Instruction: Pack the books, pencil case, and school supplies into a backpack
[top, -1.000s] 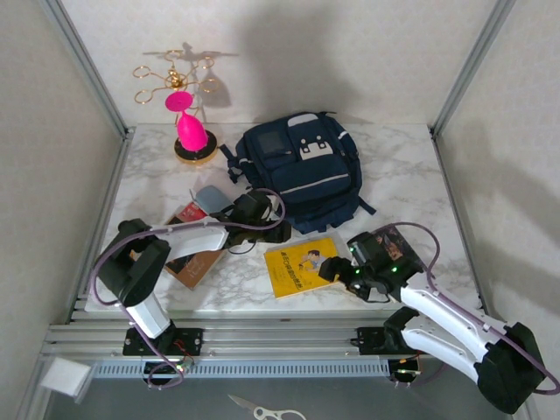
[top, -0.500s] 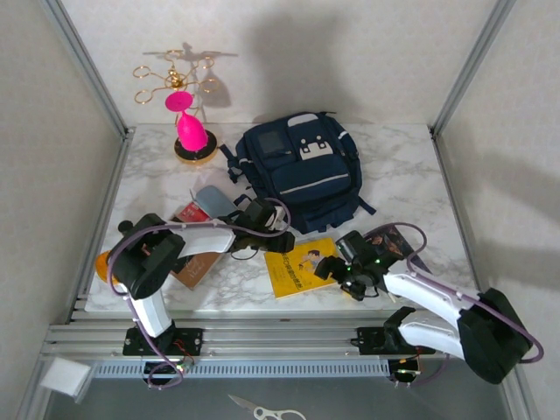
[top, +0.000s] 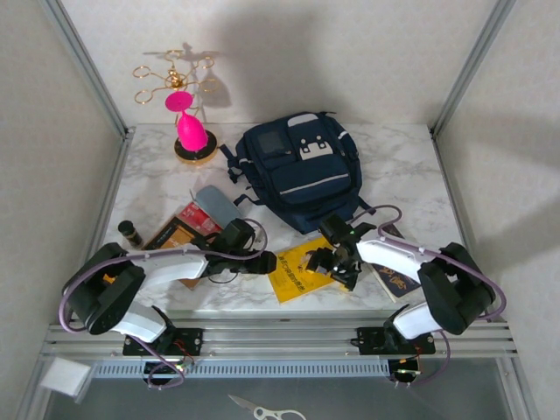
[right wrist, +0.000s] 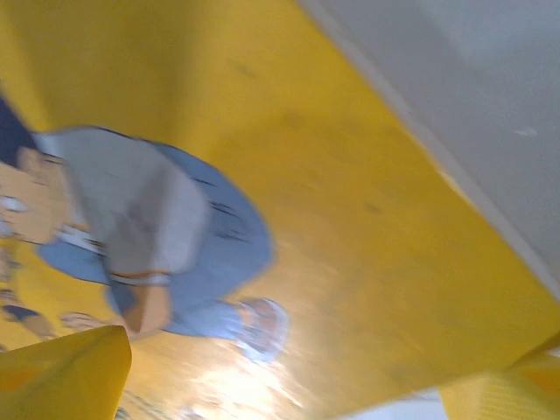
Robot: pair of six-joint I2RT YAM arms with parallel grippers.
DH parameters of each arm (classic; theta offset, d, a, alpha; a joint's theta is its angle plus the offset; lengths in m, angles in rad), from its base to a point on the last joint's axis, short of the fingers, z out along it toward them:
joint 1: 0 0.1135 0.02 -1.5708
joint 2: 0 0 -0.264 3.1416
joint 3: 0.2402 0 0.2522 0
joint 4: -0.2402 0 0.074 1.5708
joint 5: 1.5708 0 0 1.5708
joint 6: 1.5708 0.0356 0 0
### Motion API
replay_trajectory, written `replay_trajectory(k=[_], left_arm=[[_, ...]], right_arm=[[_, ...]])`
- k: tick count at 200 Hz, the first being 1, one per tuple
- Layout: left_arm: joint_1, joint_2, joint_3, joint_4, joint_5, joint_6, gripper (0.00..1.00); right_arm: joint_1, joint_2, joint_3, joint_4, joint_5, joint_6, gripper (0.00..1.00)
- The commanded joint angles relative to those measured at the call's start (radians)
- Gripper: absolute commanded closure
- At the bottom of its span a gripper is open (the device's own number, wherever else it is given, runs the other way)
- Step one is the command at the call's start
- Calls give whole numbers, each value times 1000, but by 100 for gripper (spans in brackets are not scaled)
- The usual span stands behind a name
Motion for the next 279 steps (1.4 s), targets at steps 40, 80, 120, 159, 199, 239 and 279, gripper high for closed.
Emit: replay_trajectory(k=[40, 80, 120, 159, 199, 239, 279], left_arm=[[0, -146, 67, -172, -255, -34, 34], [97, -72, 167, -181, -334, -5, 33], [148, 158, 242, -46, -89, 75, 31], [122, 235, 246, -36, -60, 83, 33], [72, 142, 94, 15, -5, 5, 35], [7, -37, -46, -4, -46, -98, 35], [-12, -203, -168, -13, -93, -231, 37]], right_arm=[[-13, 42, 92, 460, 19, -118, 8], [-41, -23, 38, 429, 17, -124, 8], [-37, -61, -61, 461, 44, -42, 9], [-15, 7, -37, 514, 49, -17, 10], [1, 72, 11, 555, 38, -20, 11], [50, 136, 85, 572, 19, -38, 11], [88, 263, 236, 605, -60, -82, 11]])
